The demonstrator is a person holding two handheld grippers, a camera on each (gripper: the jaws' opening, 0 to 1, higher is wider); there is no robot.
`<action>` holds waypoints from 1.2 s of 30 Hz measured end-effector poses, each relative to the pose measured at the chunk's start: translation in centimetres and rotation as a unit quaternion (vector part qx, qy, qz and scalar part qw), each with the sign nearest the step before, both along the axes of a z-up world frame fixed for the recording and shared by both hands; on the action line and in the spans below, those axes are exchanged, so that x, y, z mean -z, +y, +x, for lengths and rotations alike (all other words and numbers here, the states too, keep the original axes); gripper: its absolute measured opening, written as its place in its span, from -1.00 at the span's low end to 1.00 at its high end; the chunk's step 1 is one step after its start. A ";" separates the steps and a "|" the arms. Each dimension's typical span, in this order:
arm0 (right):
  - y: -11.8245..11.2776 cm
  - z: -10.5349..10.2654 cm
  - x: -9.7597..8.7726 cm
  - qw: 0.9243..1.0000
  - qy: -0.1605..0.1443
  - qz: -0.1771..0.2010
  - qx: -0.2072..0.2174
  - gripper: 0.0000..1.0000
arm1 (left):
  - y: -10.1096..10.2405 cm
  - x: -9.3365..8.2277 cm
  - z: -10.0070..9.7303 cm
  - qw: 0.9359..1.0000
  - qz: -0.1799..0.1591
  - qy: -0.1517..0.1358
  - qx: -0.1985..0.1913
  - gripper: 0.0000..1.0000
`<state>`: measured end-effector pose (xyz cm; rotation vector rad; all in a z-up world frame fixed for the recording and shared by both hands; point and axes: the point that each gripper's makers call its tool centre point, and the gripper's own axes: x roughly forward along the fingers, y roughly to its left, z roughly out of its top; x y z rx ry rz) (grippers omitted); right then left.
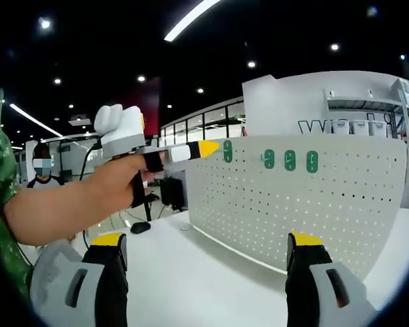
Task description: Insert the hook assembly into the mounting plate slot until the hook locks in place.
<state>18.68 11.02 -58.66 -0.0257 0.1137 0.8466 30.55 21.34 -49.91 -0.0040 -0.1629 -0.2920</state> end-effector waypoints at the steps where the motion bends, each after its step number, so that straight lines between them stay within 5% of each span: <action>1: 0.0 0.1 0.0 1.000 0.000 0.000 0.000 0.99 | 0.0 0.0 0.3 1.000 0.001 0.000 -0.001 -0.97; 21: -0.8 1.4 0.5 1.000 0.006 -0.002 0.009 0.97 | 0.1 -1.5 3.8 0.999 0.032 -0.034 -0.017 -0.97; 36: -0.9 1.7 0.7 1.000 0.010 -0.011 0.006 0.96 | -0.1 -0.5 5.3 0.999 0.017 -0.025 -0.019 -0.97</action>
